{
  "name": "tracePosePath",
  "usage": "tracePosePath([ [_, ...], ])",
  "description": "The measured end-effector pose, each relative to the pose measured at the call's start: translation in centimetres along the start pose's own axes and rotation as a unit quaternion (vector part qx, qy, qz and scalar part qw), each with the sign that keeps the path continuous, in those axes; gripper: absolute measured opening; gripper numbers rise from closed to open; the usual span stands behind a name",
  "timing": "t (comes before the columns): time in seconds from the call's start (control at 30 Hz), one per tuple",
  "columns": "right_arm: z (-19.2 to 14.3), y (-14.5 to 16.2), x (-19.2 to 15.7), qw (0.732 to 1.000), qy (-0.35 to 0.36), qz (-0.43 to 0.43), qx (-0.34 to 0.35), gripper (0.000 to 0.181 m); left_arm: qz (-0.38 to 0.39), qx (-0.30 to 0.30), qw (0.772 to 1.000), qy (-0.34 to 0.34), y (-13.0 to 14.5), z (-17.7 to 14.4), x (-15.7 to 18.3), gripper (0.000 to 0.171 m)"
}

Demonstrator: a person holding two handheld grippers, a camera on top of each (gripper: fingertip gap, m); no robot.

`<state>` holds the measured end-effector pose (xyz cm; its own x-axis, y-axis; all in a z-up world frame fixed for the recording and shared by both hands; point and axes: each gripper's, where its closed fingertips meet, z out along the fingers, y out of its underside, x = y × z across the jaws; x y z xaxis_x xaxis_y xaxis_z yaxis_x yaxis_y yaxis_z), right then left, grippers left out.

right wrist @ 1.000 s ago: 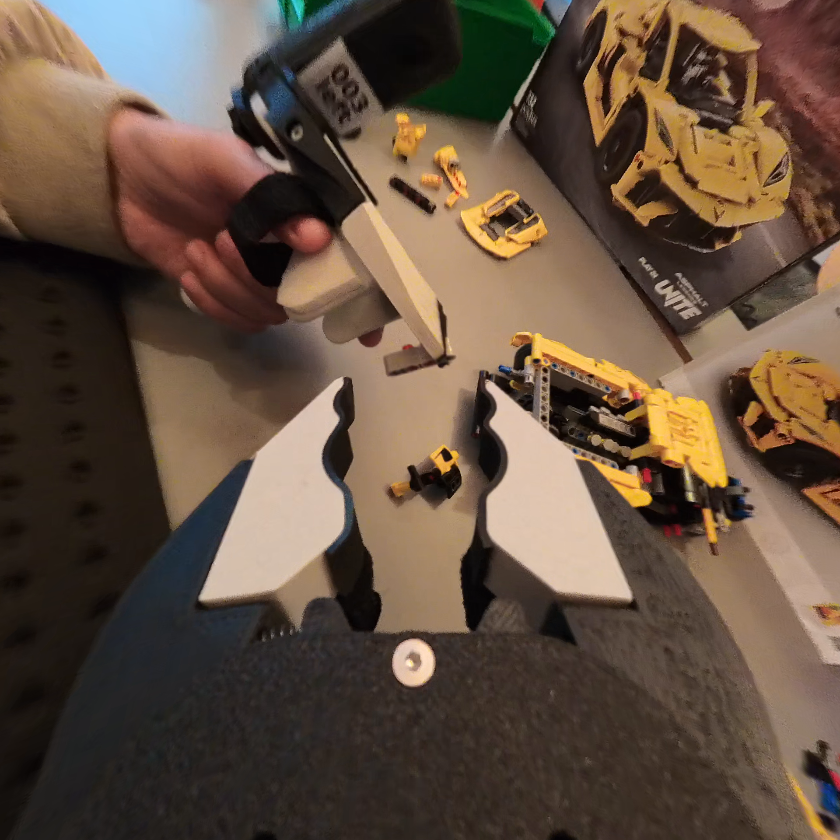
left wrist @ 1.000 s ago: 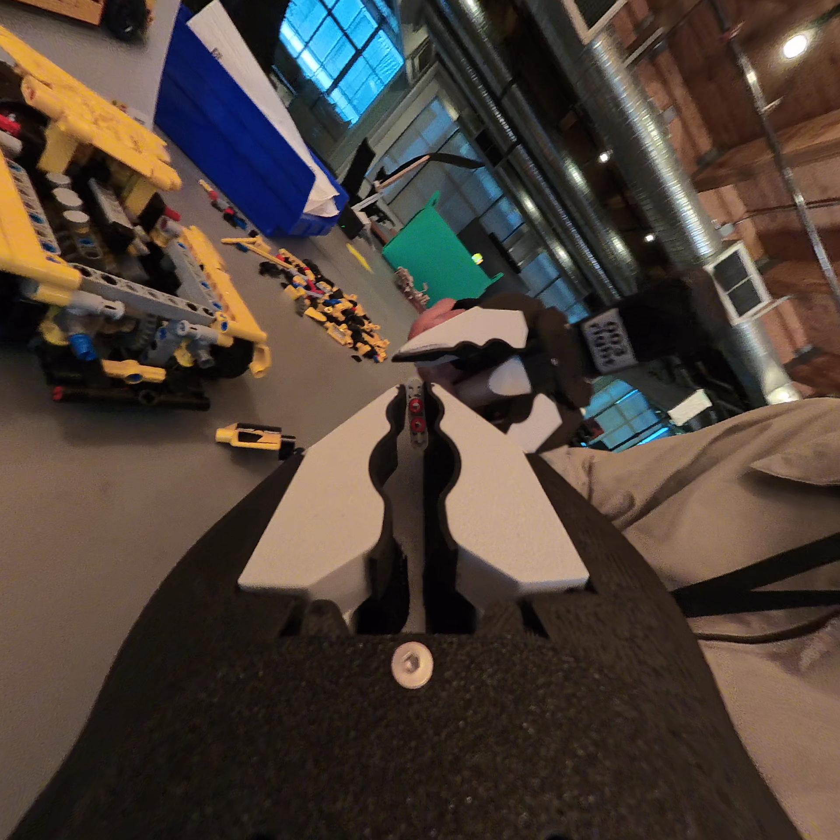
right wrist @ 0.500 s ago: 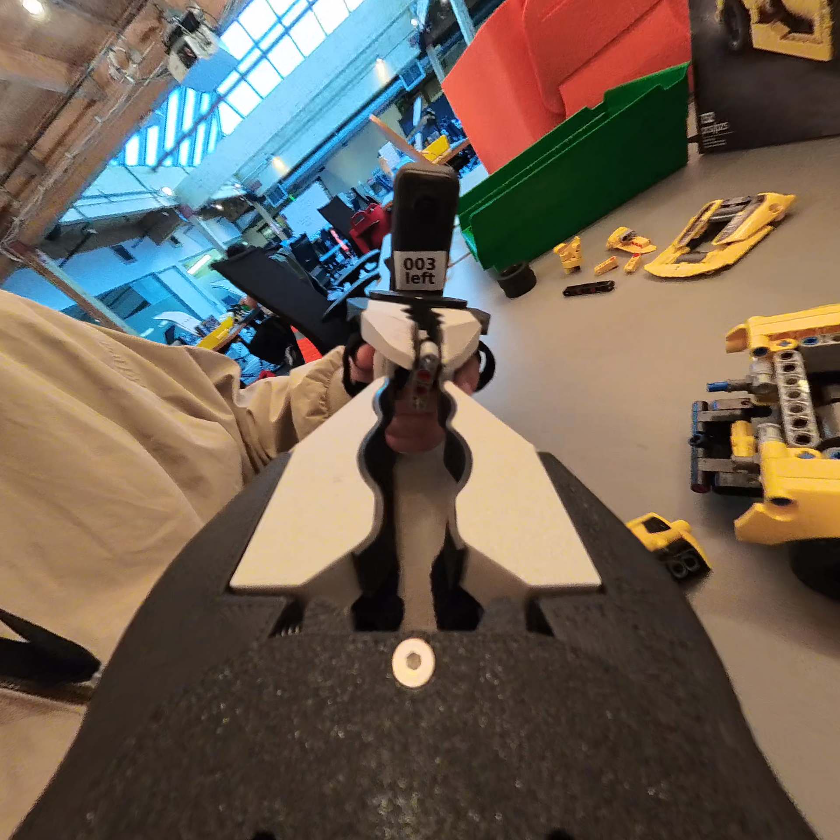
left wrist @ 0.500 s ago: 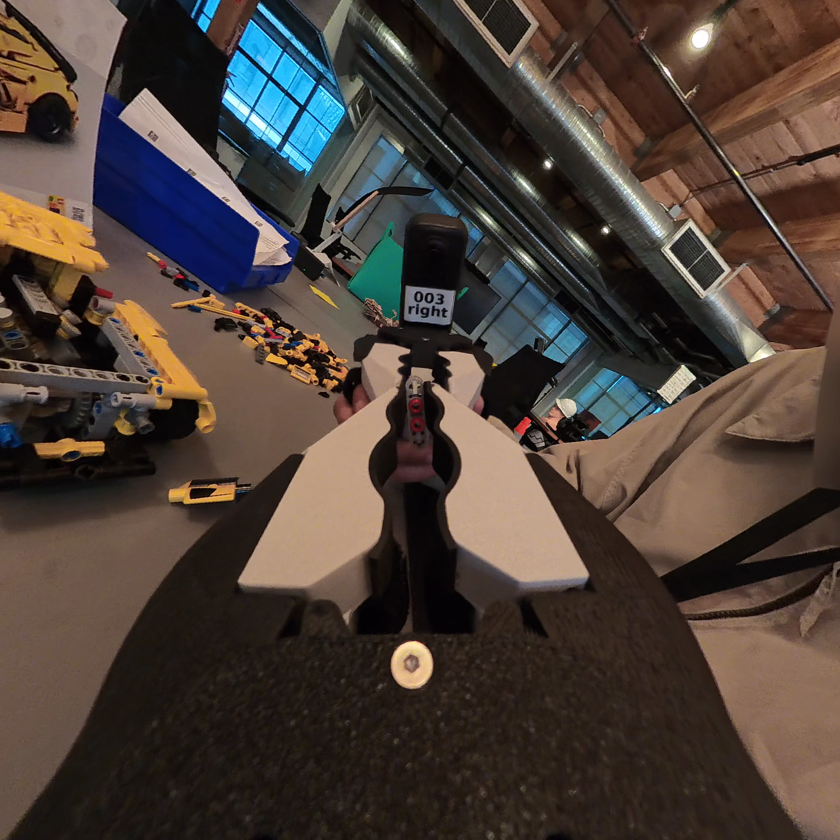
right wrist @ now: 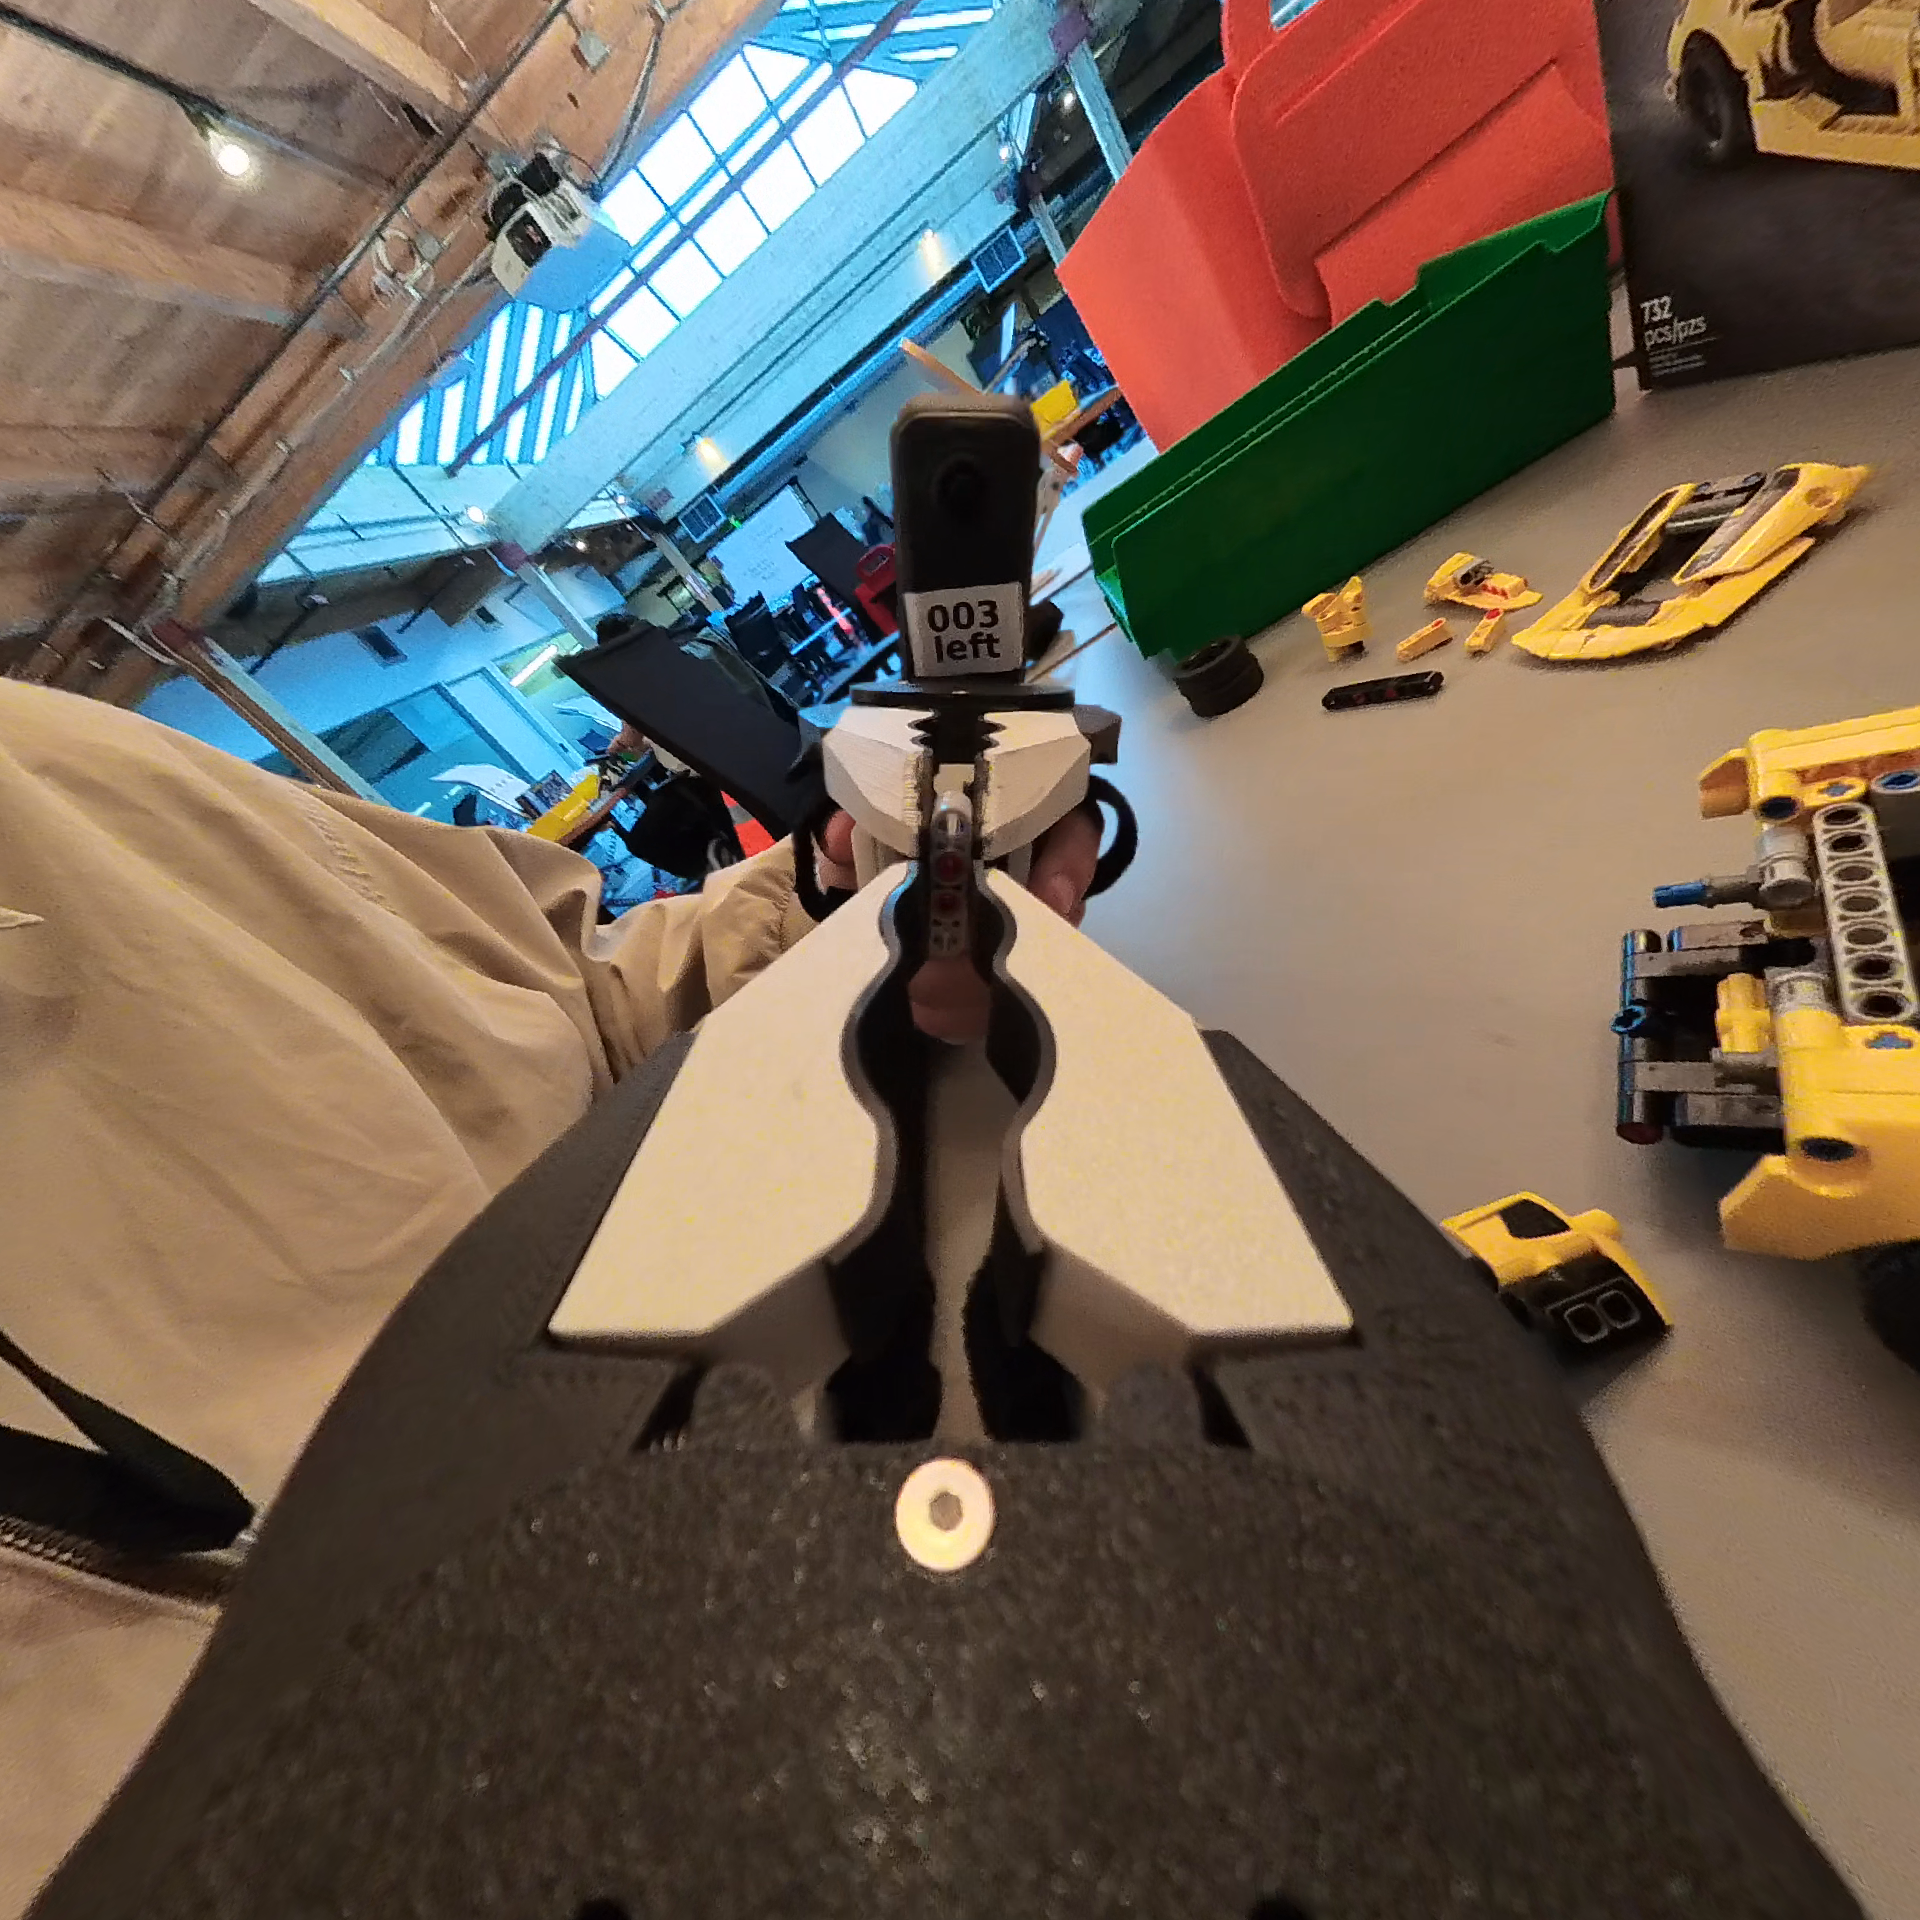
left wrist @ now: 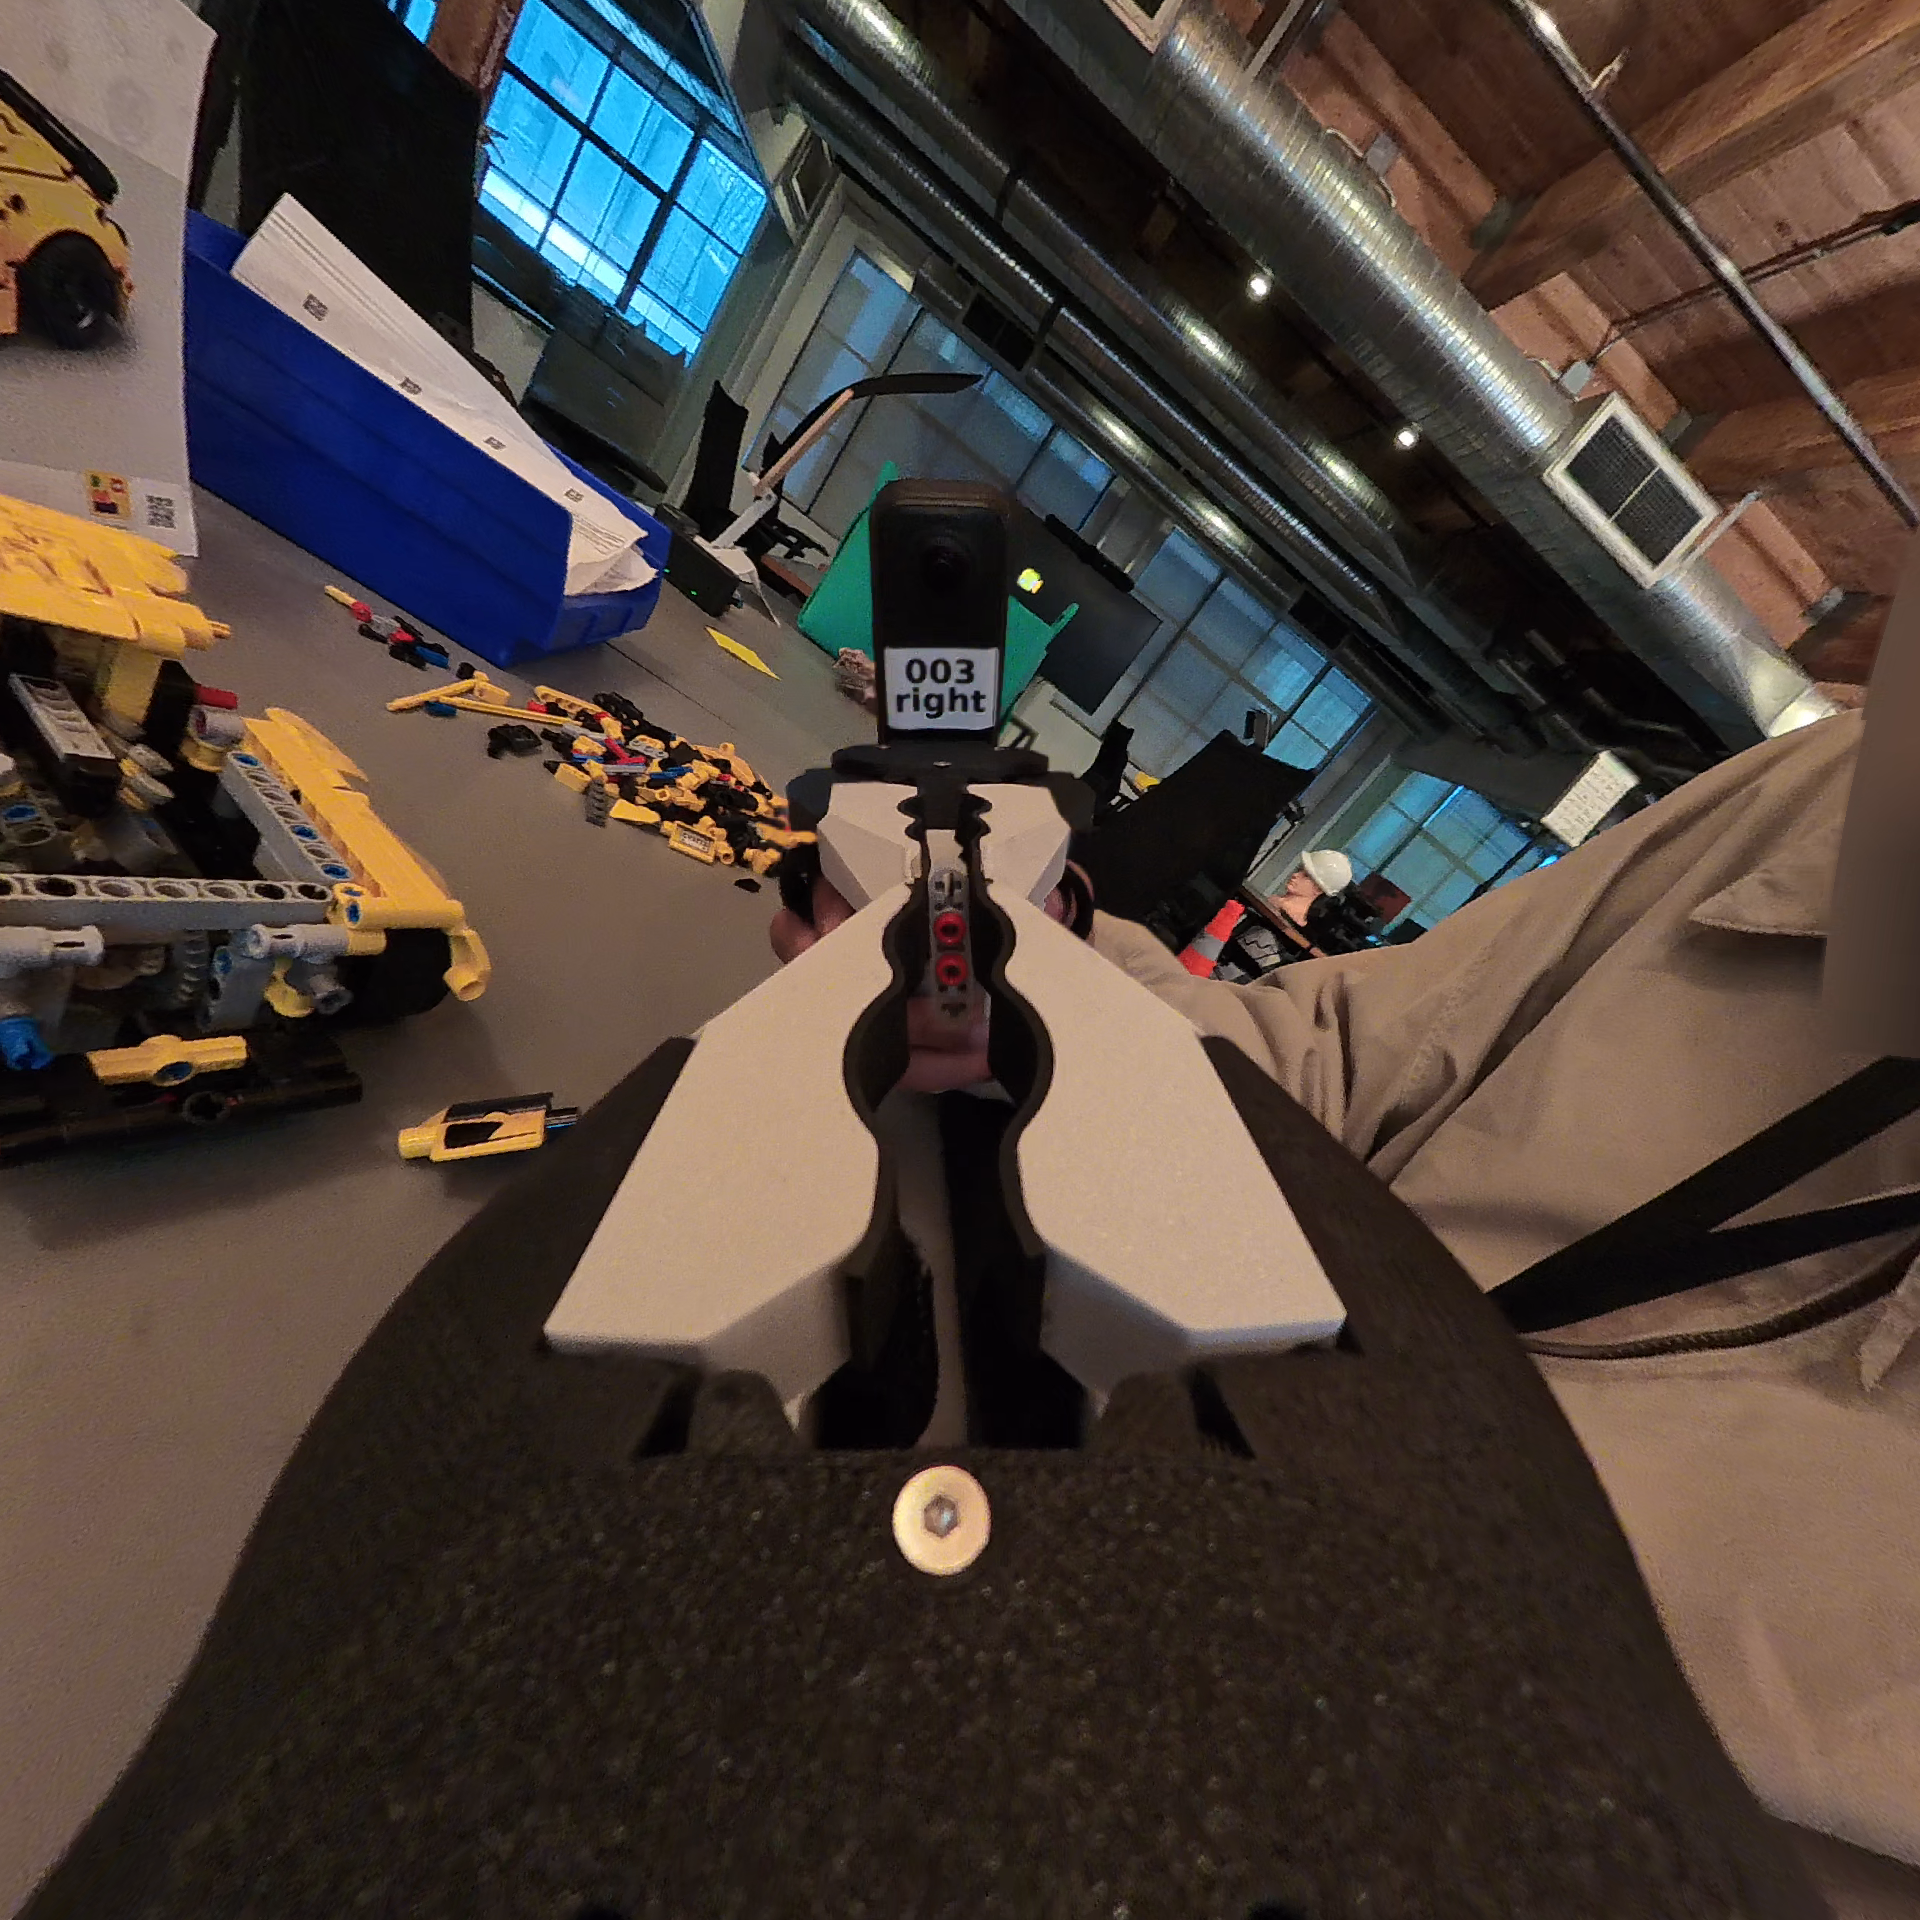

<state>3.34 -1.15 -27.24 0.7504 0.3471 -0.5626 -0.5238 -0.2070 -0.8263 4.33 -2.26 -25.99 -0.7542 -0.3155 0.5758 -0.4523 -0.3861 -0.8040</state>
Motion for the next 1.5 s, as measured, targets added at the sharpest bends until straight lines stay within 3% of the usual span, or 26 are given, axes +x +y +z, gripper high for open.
tracePosePath([
  [0.33, -0.2, 0.7, 0.1, 0.999, -0.026, 0.023, -0.013, 0.004, 0.117, -0.072, 0.990, -0.042, 1.2, -0.6, -0.1, 0.006],
  [0.57, -0.2, -0.4, -0.2, 0.999, -0.020, 0.024, 0.023, 0.005, 0.096, -0.013, 0.995, -0.034, 0.1, -0.3, 0.2, 0.006],
  [0.83, -0.4, -0.8, -0.5, 0.999, -0.012, -0.001, 0.035, 0.005, 0.086, -0.007, 0.996, -0.014, -0.3, -0.1, 0.7, 0.006],
  [0.93, -0.5, -1.1, 0.1, 0.995, -0.041, 0.070, 0.050, 0.004, 0.122, -0.029, 0.991, -0.042, 0.0, -0.3, 0.0, 0.006],
  [1.17, -0.4, -0.4, 0.4, 0.999, -0.019, 0.037, 0.024, 0.004, 0.151, -0.053, 0.985, -0.057, 0.7, -0.6, -0.3, 0.006],
  [1.33, -0.4, 0.5, -0.7, 1.000, -0.022, -0.016, -0.014, 0.006, 0.122, -0.066, 0.990, -0.021, 1.3, -0.3, 0.7, 0.006],
  [1.5, -0.6, 0.0, -1.1, 0.999, -0.031, -0.017, -0.005, 0.005, 0.095, -0.049, 0.994, -0.007, 1.0, 0.0, 1.2, 0.006],
])
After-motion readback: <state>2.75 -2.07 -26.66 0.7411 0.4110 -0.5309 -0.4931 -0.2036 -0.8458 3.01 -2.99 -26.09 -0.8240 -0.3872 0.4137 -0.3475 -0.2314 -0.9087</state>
